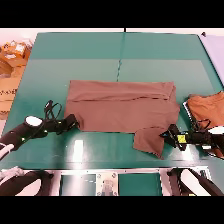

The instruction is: Fold the shirts.

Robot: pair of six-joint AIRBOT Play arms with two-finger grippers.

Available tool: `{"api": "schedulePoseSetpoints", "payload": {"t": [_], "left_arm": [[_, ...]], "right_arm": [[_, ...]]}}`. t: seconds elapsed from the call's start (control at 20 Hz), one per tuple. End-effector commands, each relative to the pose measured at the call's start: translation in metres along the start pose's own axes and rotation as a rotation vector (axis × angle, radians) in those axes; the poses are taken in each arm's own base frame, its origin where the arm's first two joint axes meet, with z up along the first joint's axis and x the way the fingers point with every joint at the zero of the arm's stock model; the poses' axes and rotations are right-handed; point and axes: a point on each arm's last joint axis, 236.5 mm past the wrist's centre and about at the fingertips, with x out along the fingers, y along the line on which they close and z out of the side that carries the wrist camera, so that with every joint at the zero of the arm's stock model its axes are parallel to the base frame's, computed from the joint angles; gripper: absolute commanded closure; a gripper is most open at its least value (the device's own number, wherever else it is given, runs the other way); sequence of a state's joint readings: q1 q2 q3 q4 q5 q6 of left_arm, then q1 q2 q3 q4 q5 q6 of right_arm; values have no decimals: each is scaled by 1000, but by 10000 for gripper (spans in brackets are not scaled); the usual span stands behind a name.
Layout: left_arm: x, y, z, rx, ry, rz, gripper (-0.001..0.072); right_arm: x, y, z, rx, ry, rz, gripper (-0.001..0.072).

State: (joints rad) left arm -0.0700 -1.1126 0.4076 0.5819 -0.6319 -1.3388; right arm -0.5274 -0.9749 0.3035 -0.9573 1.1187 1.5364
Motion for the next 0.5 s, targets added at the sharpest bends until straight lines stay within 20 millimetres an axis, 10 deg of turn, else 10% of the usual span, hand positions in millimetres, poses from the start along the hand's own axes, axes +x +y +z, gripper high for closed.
{"api": "schedulePoseSetpoints", "payload": {"t": [0.0,0.25,0.45], "left_arm": [[-13,-10,3,60,57,-15,682],[-25,4,1,84,116,21,682],[-28,5,0,118,139,38,682]], "right_arm": [[0,10,-34,-22,139,41,405],[-1,-2,-41,-42,169,-9,383],[-12,10,-20,-98,108,1,691]]}}
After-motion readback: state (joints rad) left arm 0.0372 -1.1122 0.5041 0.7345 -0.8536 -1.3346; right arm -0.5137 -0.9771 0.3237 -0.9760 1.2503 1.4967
